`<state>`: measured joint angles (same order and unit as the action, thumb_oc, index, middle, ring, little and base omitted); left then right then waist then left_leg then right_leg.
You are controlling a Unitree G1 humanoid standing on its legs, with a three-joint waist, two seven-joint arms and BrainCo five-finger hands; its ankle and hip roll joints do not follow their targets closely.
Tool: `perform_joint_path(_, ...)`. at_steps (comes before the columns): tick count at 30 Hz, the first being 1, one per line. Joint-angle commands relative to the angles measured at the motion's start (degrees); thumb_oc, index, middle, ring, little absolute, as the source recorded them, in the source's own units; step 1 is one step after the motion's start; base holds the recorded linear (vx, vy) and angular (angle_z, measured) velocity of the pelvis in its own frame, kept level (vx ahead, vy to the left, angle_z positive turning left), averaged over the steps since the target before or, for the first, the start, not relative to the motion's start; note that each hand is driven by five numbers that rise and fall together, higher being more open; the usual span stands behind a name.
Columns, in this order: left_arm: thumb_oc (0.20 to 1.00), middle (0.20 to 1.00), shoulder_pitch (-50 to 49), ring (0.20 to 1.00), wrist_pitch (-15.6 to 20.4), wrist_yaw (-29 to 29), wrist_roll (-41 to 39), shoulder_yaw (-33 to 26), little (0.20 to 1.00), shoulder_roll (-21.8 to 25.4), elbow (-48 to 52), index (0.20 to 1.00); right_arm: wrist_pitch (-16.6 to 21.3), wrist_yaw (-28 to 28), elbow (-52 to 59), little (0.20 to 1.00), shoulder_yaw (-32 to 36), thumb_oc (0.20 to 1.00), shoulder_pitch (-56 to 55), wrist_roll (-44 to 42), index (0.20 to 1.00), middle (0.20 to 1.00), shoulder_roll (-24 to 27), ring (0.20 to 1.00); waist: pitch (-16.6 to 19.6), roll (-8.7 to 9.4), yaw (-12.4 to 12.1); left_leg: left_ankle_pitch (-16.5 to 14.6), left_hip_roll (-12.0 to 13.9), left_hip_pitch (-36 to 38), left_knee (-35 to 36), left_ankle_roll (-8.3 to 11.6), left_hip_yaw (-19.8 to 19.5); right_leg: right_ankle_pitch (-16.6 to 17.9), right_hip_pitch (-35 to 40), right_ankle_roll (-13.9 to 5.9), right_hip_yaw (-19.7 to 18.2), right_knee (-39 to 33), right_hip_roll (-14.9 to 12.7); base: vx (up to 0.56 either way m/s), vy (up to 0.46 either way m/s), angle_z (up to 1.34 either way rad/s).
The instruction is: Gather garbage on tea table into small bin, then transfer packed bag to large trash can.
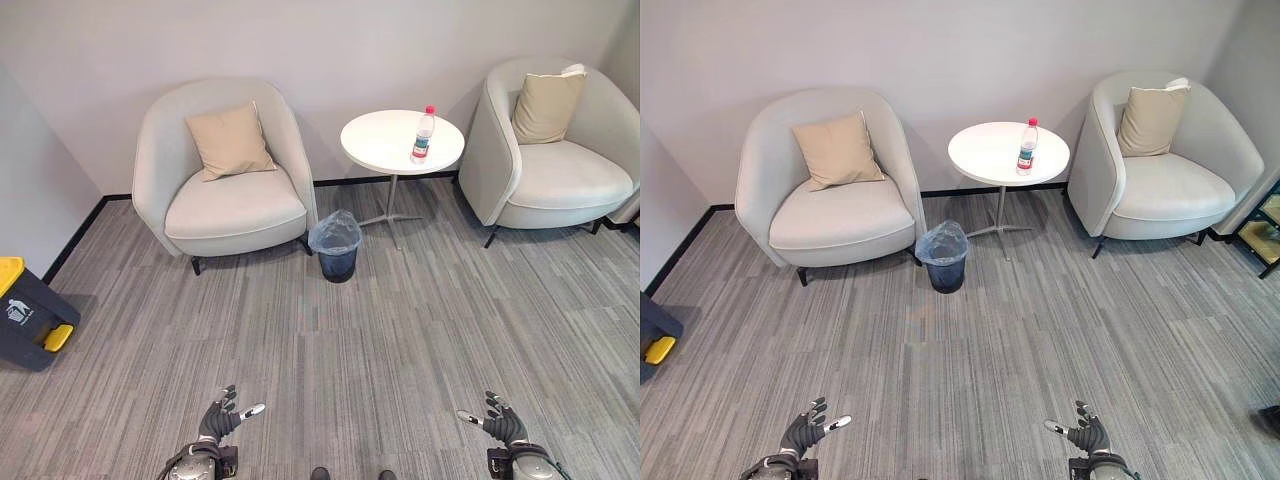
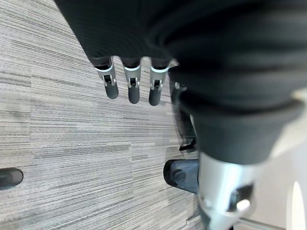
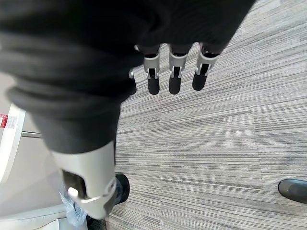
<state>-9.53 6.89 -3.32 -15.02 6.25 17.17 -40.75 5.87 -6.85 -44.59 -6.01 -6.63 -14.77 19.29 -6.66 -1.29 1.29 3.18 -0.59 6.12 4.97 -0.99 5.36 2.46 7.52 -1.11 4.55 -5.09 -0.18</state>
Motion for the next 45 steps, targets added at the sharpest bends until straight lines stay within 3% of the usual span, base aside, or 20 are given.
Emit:
perform_joint_path(1,1.0,1.0,2.6,1.0,2.0,-0.7,-1.9,-1.4,1.0,0.3,-1.4,1.0,2.5,-0.4,0.5,1.0,1.3,1.0,2.3,-2.3,1.0,1.0,-0.2,1.0,0.2,1.34,0.4,-7.3,0.6,3.1,0.0,2.89,0.1,-6.8,1.5,-4.63,0.9,0.1,-3.1,0.0,0.0,0.0)
perform_joint_path(8,1.0,1.0,2.6,1.0,1.8,-0.2,-2.7,-1.1,1.0,0.3,-1.3,1.0,2.3,-0.2,0.4,1.0,1.3,1.0,2.5,-3.1,1.0,1.0,-0.3,1.0,-0.3,1.64,0.3,-8.0,0.3,2.3,-1.9,2.46,0.0,-7.0,1.4,-4.63,0.6,0.6,-3.5,0.02,0.014,-0.01)
perform_joint_path(19,1.0,1.0,4.4,1.0,2.4,-0.8,-3.3,-0.6,1.0,1.5,-0.2,1.0,1.9,-0.6,-0.2,1.0,1.5,1.0,5.2,-4.7,1.0,1.0,0.1,1.0,-2.4,2.5,-0.6,-10.7,-1.2,-5.9,-10.7,1.15,-0.2,-7.0,-3.7,-5.23,-0.7,4.1,-5.1,-0.02,0.05,-0.07)
perform_joint_path(26,1.0,1.0,5.2,1.0,2.4,-1.3,-3.0,-1.2,1.0,2.7,0.5,1.0,1.9,-1.0,0.6,1.0,1.4,1.0,7.4,-4.8,1.0,1.0,0.5,1.0,-3.6,2.72,-0.9,-12.3,-2.0,-8.8,-12.9,-0.38,-0.3,-7.8,-11.2,-6.48,-2.7,13.3,-4.9,0.02,0.089,-0.2)
perform_joint_path(28,1.0,1.0,5.3,1.0,2.5,-1.6,-2.8,-1.8,1.0,2.7,0.3,1.0,1.7,-0.9,1.2,1.0,0.8,1.0,8.3,-3.9,1.0,1.0,0.5,1.0,-4.6,2.65,-0.9,-13.2,-1.8,-7.8,-12.6,-0.66,0.9,-6.6,-14.6,-7.3,-2.0,16.0,-5.1,0.08,0.042,-0.22)
perform_joint_path(32,1.0,1.0,5.4,1.0,2.9,-2.0,-3.7,-2.3,1.0,2.6,-0.6,1.0,1.7,-0.8,2.3,1.0,0.1,1.0,9.5,-3.2,1.0,1.0,0.9,1.0,-5.5,2.55,-0.7,-14.3,-1.7,-4.7,-11.1,-0.61,2.8,-2.8,-18.2,-8.09,0.0,12.1,-5.5,0.16,-0.049,-0.61)
perform_joint_path(34,1.0,1.0,5.8,1.0,3.0,-2.4,-3.6,-2.2,1.0,2.0,-1.2,1.0,1.6,-1.0,2.6,1.0,0.1,1.0,9.2,-2.3,1.0,1.0,1.0,1.0,-6.1,1.98,0.1,-15.5,-0.9,-0.1,-10.1,0.5,3.4,-1.4,-20.6,-7.89,7.6,9.4,-7.5,0.39,-0.175,-0.42)
perform_joint_path(38,1.0,1.0,5.4,1.0,3.2,-2.1,-3.1,-1.7,1.0,1.4,-1.2,1.0,1.9,-0.9,3.8,1.0,0.6,1.0,7.3,-2.1,1.0,1.0,1.1,1.0,-5.2,1.69,0.9,-17.2,0.0,3.6,-10.5,2.21,2.5,-1.8,-18.7,-6.73,10.4,9.8,-8.1,0.31,-0.186,0.17)
perform_joint_path(40,1.0,1.0,5.6,1.0,3.2,-2.3,-3.9,-1.7,1.0,0.6,-1.7,1.0,2.2,-1.1,3.4,1.0,0.8,1.0,7.4,-2.2,1.0,1.0,1.2,1.0,-4.4,0.97,1.1,-13.9,2.2,3.2,-14.1,4.6,2.1,-2.4,-17.3,-5.33,10.8,9.7,-6.9,0.29,-0.252,0.6)
perform_joint_path(42,1.0,1.0,5.9,1.0,3.0,-2.0,-4.6,-1.0,1.0,0.1,-1.4,1.0,2.8,-1.2,4.2,1.0,1.0,1.0,7.3,-2.9,1.0,1.0,1.4,1.0,-4.5,0.68,1.3,-9.2,5.3,0.0,-22.1,6.85,2.7,-3.8,-14.7,-3.43,11.2,8.3,-5.6,0.23,-0.287,0.37)
perform_joint_path(45,1.0,1.0,7.1,1.0,2.6,-1.7,-4.4,0.4,1.0,-0.3,-1.9,1.0,2.7,-1.6,3.7,1.0,0.8,1.0,7.4,-3.6,1.0,1.0,2.1,1.0,-5.5,1.11,1.2,-4.3,8.1,-5.4,-33.3,7.34,3.1,-6.1,-10.8,-0.61,10.9,6.3,-3.8,0.21,-0.266,0.14)
